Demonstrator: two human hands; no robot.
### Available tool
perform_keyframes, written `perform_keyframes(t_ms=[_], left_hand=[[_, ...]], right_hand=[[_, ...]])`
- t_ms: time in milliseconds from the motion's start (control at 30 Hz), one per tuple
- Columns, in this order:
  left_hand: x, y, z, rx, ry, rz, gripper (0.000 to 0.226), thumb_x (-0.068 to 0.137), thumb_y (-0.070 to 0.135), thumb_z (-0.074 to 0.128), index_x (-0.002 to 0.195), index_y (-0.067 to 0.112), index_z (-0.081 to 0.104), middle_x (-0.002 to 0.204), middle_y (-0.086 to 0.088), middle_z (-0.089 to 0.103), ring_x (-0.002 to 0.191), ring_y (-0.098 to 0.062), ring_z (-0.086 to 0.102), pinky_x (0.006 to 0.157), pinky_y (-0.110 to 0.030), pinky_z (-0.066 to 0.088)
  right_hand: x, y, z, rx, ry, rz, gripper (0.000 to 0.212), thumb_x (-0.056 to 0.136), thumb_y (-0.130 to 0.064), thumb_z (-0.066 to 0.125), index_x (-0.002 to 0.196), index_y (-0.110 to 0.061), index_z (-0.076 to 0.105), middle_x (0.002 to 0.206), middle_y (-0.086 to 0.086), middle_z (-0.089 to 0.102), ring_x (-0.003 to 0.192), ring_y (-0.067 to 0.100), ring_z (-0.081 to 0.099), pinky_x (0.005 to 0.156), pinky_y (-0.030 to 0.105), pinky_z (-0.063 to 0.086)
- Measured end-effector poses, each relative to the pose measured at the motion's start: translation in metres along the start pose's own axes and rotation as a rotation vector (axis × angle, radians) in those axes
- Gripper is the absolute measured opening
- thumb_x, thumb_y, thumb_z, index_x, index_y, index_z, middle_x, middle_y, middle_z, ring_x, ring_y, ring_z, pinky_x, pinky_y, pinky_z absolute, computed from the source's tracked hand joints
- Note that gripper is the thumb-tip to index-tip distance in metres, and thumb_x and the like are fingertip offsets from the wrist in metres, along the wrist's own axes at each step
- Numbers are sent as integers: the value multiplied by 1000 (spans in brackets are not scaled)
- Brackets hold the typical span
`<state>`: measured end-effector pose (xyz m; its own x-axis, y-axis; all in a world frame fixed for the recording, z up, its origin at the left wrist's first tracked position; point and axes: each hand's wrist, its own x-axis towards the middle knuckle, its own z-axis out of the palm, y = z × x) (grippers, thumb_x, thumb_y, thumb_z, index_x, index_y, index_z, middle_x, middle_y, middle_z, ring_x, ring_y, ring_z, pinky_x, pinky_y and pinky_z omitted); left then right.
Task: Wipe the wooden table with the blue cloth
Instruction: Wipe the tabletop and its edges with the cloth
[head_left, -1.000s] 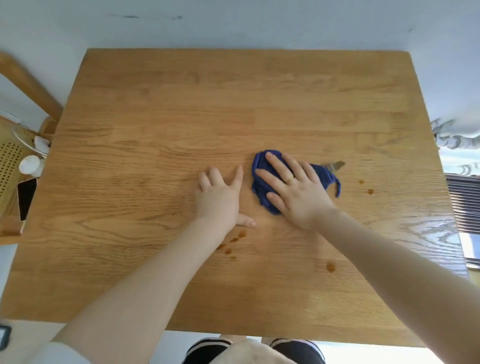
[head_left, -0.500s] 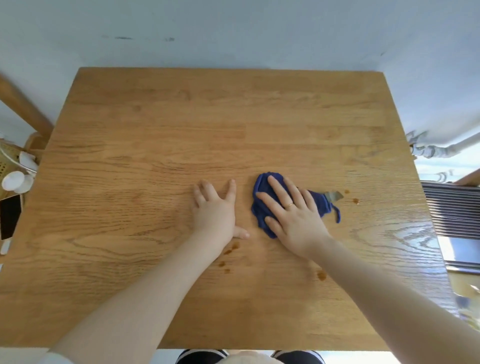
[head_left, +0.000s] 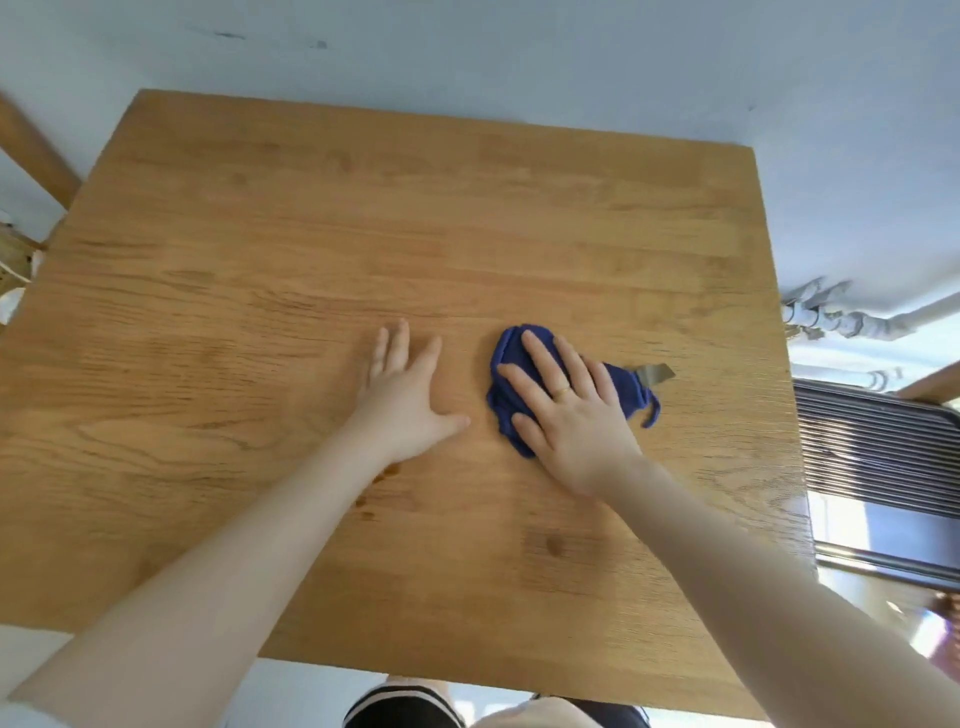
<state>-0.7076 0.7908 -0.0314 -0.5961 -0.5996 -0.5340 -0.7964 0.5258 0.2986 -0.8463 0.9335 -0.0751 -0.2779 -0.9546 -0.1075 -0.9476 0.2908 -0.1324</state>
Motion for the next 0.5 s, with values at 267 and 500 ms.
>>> perform_keyframes(t_ms=[267,500], left_hand=[[4,61,30,-149,145,90,75,90,47,50,149,18,15,158,2,-1,144,-17,-6,116,-37,8],[3,93,44,201,138,167,104,73,71,53,150,20,4,158,-1,-11,145,-18,-8,116,-39,-2]], right_hand=[[47,82,-18,-37,-61,38,57,92,-53,14,146,-33,19,157,0,6,143,27,11,110,45,19],[12,92,-12,9,-47,8,59,91,-52,10,146,-33,15,157,0,2,144,28,4,112,44,10]])
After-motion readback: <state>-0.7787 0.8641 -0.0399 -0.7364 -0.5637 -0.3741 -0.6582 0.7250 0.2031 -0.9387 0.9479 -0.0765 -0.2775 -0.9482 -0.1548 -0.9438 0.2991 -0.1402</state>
